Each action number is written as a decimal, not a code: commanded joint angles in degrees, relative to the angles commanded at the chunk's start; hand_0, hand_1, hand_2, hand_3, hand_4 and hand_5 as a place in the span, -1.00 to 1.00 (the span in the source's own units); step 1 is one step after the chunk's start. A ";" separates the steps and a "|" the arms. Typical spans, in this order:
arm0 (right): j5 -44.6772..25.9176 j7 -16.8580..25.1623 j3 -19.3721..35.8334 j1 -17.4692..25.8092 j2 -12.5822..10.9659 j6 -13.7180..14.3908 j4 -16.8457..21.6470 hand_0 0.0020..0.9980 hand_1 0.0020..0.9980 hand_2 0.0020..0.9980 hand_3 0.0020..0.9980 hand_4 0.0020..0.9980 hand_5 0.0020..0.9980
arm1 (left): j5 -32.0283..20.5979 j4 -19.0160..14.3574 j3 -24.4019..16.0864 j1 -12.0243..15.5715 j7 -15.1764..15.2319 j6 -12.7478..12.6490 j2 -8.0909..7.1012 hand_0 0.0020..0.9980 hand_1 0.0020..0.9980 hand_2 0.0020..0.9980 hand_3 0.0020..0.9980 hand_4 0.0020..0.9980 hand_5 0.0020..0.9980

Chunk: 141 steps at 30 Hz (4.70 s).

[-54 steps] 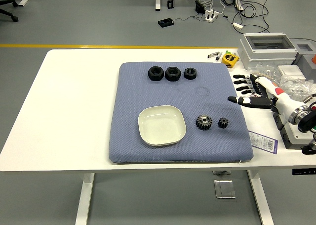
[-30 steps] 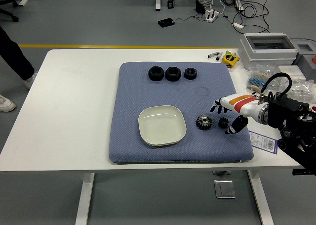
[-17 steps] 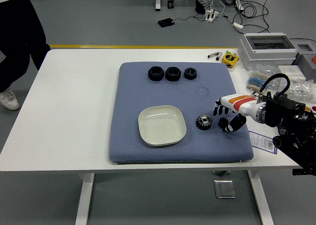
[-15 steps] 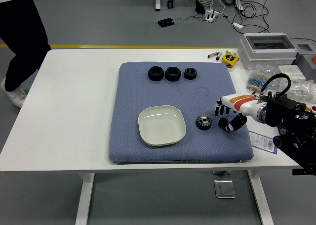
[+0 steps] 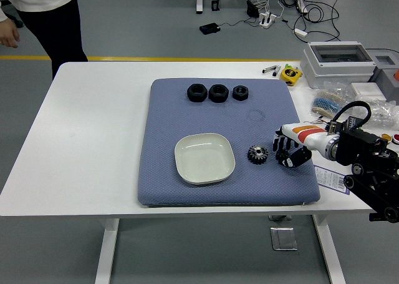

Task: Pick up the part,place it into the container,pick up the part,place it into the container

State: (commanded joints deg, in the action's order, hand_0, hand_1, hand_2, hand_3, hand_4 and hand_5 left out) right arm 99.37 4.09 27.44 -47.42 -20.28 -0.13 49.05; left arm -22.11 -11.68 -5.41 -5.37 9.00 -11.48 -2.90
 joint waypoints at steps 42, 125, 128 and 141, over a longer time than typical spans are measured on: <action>2.60 0.48 4.67 -0.05 -1.78 1.51 6.87 -0.54 -0.34 -0.19 -0.02 0.54 -0.80 | 3.39 -0.09 -1.45 -0.06 -0.91 -0.18 -0.20 0.48 0.37 0.43 0.16 0.21 0.16; 8.24 2.00 1.50 1.55 4.52 6.01 -1.55 -0.14 0.08 0.22 0.33 1.00 -0.35 | 8.06 -0.37 -4.33 -0.06 -2.22 -0.78 -0.66 0.47 0.36 0.42 0.17 0.21 0.17; 7.64 2.19 1.11 1.50 4.64 6.56 -1.36 -0.14 0.08 0.22 0.33 1.00 -0.35 | 7.71 -0.38 -4.24 -0.09 -2.16 -0.81 -0.61 0.47 0.36 0.42 0.17 0.21 0.17; 5.71 2.06 -0.84 0.86 5.97 7.90 -3.39 -0.34 -0.05 0.06 0.07 0.78 -0.40 | 7.45 -0.55 -3.92 -0.27 -2.23 -0.84 -0.44 0.46 0.35 0.41 0.16 0.21 0.17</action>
State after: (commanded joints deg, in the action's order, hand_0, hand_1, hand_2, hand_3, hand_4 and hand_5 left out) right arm 105.08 6.16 26.60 -46.56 -14.32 7.77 45.66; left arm -14.66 -12.23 -9.33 -5.64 6.78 -12.32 -3.34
